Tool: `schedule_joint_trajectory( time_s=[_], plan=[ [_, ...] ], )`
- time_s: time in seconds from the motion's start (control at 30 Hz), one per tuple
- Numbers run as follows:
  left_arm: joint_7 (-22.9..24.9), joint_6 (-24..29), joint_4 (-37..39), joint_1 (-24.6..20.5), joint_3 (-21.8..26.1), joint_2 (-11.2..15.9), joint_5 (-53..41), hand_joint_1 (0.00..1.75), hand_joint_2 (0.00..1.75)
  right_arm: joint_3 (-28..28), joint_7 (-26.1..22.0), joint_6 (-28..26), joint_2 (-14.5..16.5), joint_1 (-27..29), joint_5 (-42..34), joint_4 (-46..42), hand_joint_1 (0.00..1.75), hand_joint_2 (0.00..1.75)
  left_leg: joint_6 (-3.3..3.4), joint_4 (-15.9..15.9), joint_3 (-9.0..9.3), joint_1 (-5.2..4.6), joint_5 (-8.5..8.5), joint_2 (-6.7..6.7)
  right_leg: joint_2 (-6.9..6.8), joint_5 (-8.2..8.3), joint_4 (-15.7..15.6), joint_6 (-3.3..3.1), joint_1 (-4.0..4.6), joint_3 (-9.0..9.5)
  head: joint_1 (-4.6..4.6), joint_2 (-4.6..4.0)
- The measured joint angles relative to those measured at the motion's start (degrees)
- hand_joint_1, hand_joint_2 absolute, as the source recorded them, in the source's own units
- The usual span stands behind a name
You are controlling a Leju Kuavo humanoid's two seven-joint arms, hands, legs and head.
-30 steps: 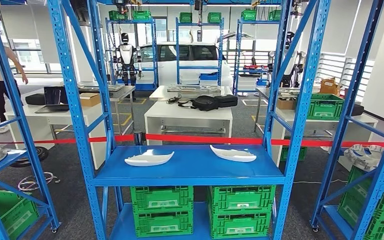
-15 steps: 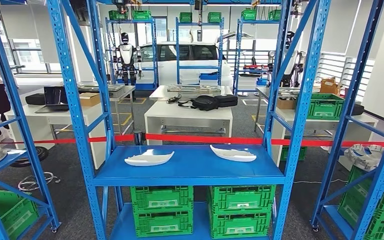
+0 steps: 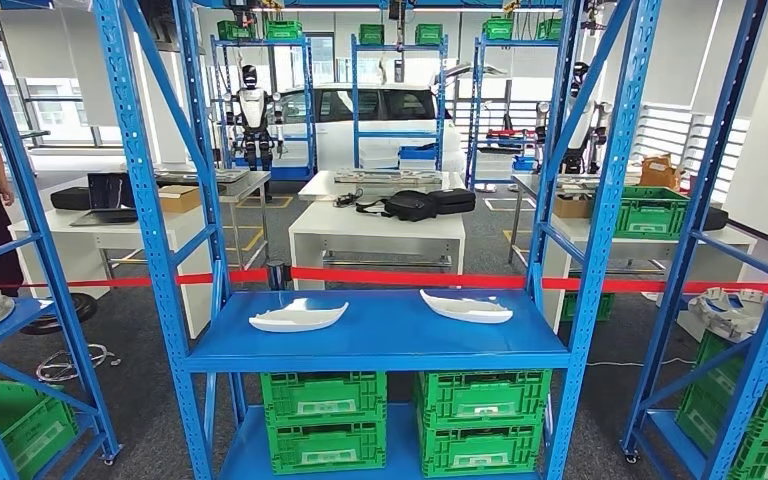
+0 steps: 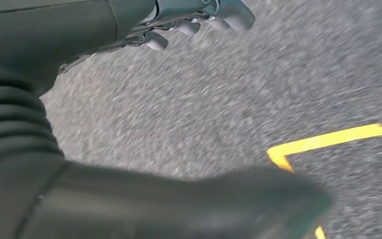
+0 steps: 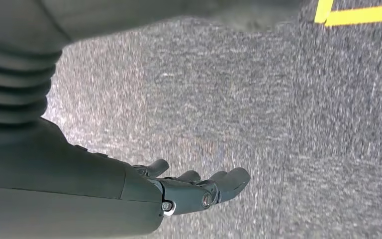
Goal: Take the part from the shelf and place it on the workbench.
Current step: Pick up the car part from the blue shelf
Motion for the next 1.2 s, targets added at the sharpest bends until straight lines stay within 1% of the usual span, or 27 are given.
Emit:
schedule_joint_trajectory(
  time_s=[0.13, 0.3, 0.6, 0.73, 0.93, 1.2],
  plan=[
    [-2.4, 1.1, 0.3, -3.1, 1.3, -0.3, -4.7, 0.0, 0.0, -3.5, -0.4, 0.0, 0.2, -0.9, 5.0, 0.7, 0.0, 0.0, 0.01, 0.0, 0.0, 0.0, 0.02, -0.01, 0.0, 0.01, 0.0, 0.01, 0.0, 0.0, -0.01, 0.0],
    [-5.8, 2.7, 0.5, -8.3, 2.3, -0.7, -10.8, 0.0, 0.0, -7.5, -1.0, -0.1, 0.3, -2.1, 11.3, 1.4, 0.0, 0.0, -0.04, 0.0, 0.01, 0.0, 0.07, -0.01, 0.0, 0.04, 0.0, 0.03, 0.0, 0.0, 0.0, 0.0],
    [-11.7, 6.9, 0.3, -18.4, 2.3, -1.8, -20.8, 0.0, 0.0, -14.9, -1.7, -0.1, 0.5, -4.3, 21.5, 3.0, 0.0, 0.0, -0.04, 0.0, 0.02, 0.0, 0.14, -0.02, 0.0, 0.13, 0.0, 0.07, -0.01, -0.01, 0.0, 0.0],
    [-14.1, 9.3, -0.5, -23.4, 1.4, -2.5, -24.7, 0.0, 0.0, -17.9, -2.0, 0.0, 0.6, -5.3, 25.8, 3.7, 0.0, 0.0, -0.03, 0.0, 0.02, 0.0, 0.18, -0.01, 0.01, 0.17, 0.0, 0.11, -0.01, 0.0, 0.0, 0.0],
    [-16.9, 13.2, -3.1, -31.1, -2.9, -3.6, -29.3, 0.0, 0.0, -22.0, -2.2, 0.1, 0.7, -6.8, 31.7, 4.5, 0.0, 0.0, -0.05, 0.0, 0.02, 0.0, 0.27, -0.02, 0.01, 0.27, 0.0, 0.1, -0.01, 0.01, 0.0, 0.0],
    [-17.6, 18.0, -9.0, -40.0, -13.3, -4.3, -33.1, 0.0, 0.0, -25.8, -2.9, 0.5, 0.8, -8.0, 38.0, 5.3, 0.0, 0.0, -0.06, 0.0, 0.02, -0.01, 0.32, -0.02, 0.01, 0.32, 0.0, 0.13, -0.02, 0.02, 0.0, 0.0]
  ],
)
